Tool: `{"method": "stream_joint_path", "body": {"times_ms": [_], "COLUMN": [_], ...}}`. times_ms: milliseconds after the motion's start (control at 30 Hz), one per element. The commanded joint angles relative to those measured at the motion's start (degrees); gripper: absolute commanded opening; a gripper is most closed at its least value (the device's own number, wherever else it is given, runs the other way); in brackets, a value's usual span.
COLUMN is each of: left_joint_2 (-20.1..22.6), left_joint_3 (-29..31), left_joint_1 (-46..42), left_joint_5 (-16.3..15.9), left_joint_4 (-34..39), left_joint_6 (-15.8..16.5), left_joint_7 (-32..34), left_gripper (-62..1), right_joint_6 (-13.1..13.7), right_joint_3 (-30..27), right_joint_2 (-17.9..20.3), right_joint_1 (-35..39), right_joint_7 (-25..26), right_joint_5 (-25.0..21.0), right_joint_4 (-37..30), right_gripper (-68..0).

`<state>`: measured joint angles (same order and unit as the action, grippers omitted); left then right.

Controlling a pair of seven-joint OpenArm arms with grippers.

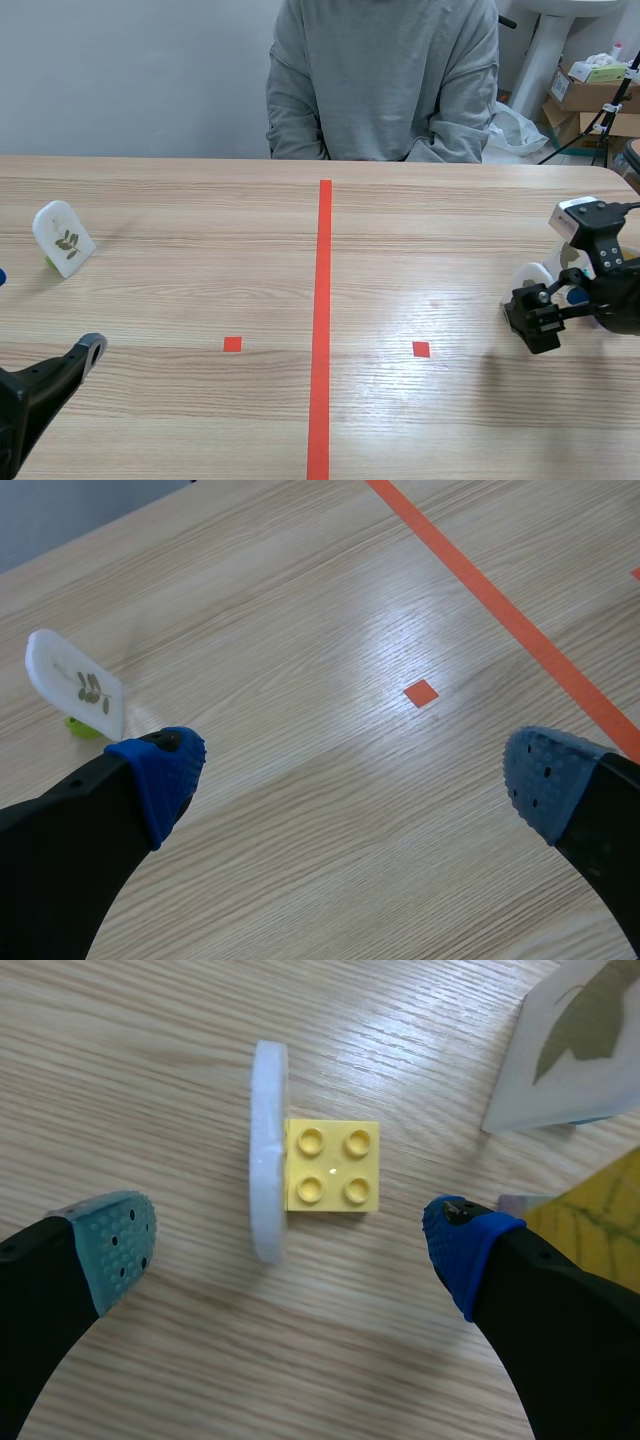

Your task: Do the leaf sorting experiment

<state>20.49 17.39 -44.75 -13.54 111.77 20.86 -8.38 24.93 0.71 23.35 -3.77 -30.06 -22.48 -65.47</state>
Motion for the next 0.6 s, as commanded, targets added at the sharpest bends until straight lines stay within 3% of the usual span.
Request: {"method": "stream_joint_path", "body": {"times_ms": [0,133,400,567], "left_joint_2": [0.2,0.2,0.2,0.2], "left_joint_3": [0.1,0.1,0.1,0.1], "left_joint_1": [0.2,0.2,0.2,0.2], "left_joint_5": [-0.4,-0.4,-0.4,-0.4], "left_joint_4": [1.1,1.1,1.1,1.1], "left_joint_6": [-0.1,-0.1,-0.1,-0.1], "left_joint_7": [0.8,0.8,0.8,0.8], "left_gripper": [1.4,1.4,1.4,1.4], "right_joint_6": [1.1,5.7,17.1,17.8], "right_joint_3": [-2.3,-7.4,-18.6,-25.5], "right_joint_2": [0.9,0.9,1.0,1.5], "right_joint_1": [-0.7,-0.7,0.0,4.3], "right_joint_7": [-1.4,-5.7,-16.8,-20.0], "right_joint_5": [-0.8,-4.4,-19.1,-31.0], "right_joint_4": [-2.6,-4.4,-8.7,-15.6], "right_gripper": [-12.8,-12.8,-12.8,-12.8]}}
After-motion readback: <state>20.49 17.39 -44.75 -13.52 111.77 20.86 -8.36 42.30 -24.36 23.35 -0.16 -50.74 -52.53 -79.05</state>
